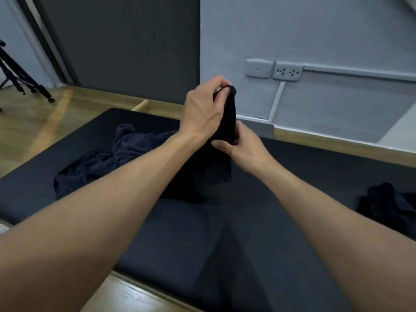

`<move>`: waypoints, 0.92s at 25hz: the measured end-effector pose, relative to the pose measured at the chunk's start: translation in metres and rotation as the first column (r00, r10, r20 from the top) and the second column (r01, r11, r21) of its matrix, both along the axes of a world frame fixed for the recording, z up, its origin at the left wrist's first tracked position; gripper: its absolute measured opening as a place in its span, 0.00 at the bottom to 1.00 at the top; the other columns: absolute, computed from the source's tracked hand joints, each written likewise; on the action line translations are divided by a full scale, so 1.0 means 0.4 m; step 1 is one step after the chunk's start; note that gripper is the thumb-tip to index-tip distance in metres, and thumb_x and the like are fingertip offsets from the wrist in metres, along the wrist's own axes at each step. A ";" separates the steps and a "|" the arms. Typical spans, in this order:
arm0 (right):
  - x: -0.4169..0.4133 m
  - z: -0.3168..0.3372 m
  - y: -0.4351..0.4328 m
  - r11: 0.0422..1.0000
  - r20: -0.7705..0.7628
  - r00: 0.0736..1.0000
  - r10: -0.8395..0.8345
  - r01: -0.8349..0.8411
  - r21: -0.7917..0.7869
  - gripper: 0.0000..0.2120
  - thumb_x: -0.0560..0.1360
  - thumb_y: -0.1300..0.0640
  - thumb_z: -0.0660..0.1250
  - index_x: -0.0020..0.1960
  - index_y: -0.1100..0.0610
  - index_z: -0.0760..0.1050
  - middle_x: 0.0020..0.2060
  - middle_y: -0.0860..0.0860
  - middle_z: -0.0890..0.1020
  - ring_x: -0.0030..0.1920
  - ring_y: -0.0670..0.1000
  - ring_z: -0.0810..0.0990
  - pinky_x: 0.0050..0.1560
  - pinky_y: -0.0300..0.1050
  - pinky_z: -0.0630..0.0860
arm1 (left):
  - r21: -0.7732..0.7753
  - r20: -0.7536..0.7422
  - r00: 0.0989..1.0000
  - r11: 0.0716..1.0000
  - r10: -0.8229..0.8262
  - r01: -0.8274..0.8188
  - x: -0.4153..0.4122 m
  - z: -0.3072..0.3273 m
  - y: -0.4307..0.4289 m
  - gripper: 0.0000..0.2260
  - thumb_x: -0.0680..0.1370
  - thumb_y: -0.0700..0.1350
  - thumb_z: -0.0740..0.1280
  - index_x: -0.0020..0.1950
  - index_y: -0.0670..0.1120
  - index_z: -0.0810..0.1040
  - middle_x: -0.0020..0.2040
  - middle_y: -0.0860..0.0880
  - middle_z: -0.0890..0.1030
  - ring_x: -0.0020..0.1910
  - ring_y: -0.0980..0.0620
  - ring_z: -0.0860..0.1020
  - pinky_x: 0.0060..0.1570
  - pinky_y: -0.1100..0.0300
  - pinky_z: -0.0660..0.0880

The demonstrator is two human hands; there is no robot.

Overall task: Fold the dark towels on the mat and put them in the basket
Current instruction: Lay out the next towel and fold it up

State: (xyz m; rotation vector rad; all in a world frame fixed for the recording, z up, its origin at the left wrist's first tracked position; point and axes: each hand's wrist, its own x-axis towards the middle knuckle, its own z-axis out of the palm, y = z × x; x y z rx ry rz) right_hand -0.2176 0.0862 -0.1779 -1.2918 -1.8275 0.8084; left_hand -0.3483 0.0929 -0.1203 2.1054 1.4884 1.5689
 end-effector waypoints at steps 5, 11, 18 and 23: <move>0.141 0.108 -0.012 0.982 -0.413 0.891 -0.187 0.181 -0.054 0.08 0.78 0.54 0.62 0.44 0.48 0.80 0.42 0.49 0.85 0.46 0.51 0.82 0.54 0.59 0.78 | 0.217 0.058 0.998 0.976 -0.027 0.014 0.095 0.186 -0.003 0.08 0.78 0.44 0.65 0.49 0.43 0.83 0.42 0.55 0.82 0.42 0.60 0.78 0.47 0.65 0.72; 0.382 0.305 -0.075 0.953 -0.086 0.983 -0.162 0.178 0.243 0.07 0.76 0.53 0.70 0.41 0.54 0.79 0.36 0.50 0.82 0.36 0.45 0.77 0.40 0.42 0.74 | 0.238 -0.032 0.989 0.962 0.145 -0.133 0.078 0.315 0.007 0.10 0.80 0.48 0.65 0.52 0.47 0.84 0.48 0.52 0.85 0.46 0.56 0.80 0.51 0.62 0.75; 0.640 0.359 -0.082 0.920 0.760 0.548 -0.349 0.356 0.166 0.07 0.79 0.52 0.65 0.45 0.54 0.78 0.45 0.56 0.82 0.50 0.61 0.78 0.43 0.47 0.70 | -0.390 -0.387 0.899 0.920 -0.202 0.039 0.118 0.275 0.015 0.06 0.70 0.47 0.78 0.40 0.46 0.86 0.36 0.49 0.85 0.33 0.55 0.81 0.35 0.67 0.77; 0.696 0.365 -0.010 0.741 0.745 0.470 -0.473 0.670 0.047 0.08 0.74 0.62 0.62 0.49 0.60 0.79 0.41 0.56 0.78 0.38 0.58 0.76 0.38 0.45 0.71 | -0.347 -0.521 0.853 0.911 0.011 -0.223 0.223 0.277 0.083 0.05 0.76 0.42 0.72 0.42 0.51 0.82 0.41 0.48 0.81 0.41 0.46 0.80 0.47 0.51 0.79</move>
